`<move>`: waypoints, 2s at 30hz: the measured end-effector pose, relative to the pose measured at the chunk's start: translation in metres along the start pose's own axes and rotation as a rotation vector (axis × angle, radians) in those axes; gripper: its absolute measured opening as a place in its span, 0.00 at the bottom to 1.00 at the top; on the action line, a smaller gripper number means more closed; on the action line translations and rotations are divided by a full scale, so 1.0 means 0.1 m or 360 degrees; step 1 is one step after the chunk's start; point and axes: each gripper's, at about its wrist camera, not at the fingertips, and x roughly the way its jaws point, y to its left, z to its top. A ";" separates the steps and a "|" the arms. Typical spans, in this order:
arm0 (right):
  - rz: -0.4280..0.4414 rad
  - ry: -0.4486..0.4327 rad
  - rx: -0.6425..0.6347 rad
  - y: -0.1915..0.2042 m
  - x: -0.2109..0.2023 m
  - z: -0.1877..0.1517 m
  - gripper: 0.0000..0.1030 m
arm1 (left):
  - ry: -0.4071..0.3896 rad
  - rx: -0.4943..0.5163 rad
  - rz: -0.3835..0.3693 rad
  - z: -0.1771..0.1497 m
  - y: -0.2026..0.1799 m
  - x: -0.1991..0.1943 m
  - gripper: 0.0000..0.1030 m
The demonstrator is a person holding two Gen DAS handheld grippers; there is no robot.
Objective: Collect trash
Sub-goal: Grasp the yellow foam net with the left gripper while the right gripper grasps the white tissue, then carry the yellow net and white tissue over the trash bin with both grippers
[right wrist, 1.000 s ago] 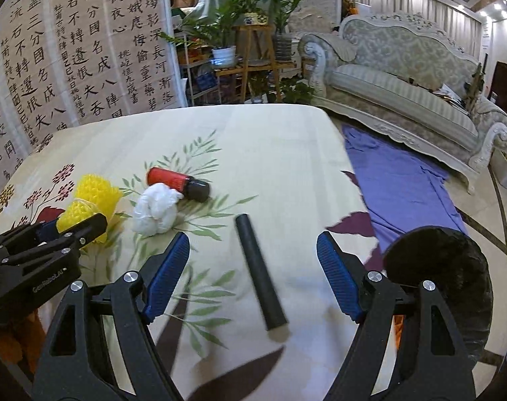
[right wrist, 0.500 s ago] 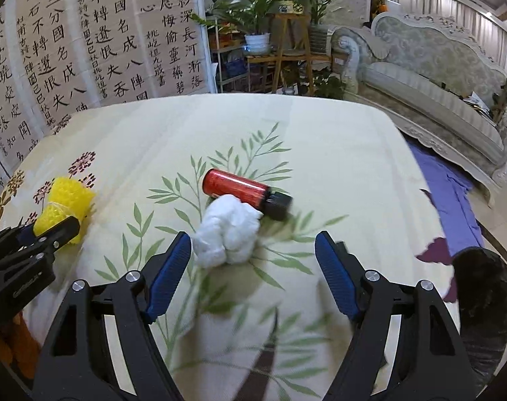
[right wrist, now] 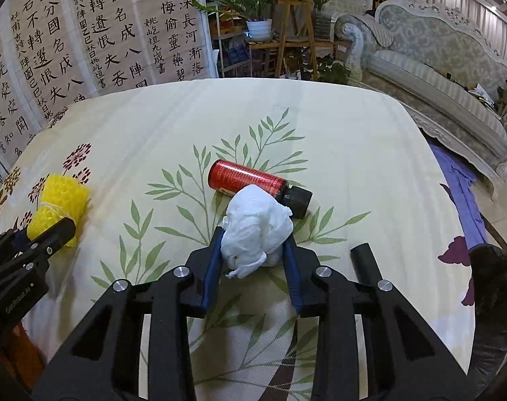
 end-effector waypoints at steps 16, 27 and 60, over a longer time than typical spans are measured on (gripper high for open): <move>-0.0051 -0.0091 -0.0002 -0.15 -0.50 -0.33 0.31 | -0.0028 0.0046 -0.0035 -0.07 -0.17 -0.17 0.43; -0.0138 -0.0137 0.0112 -0.59 -0.90 -0.67 0.31 | -0.0049 0.0161 -0.0173 -0.25 -0.69 -0.42 0.43; -0.0561 -0.0200 0.0609 -2.36 -1.41 -1.40 0.31 | -0.0086 0.0701 -0.0618 -0.56 -2.88 -0.57 0.43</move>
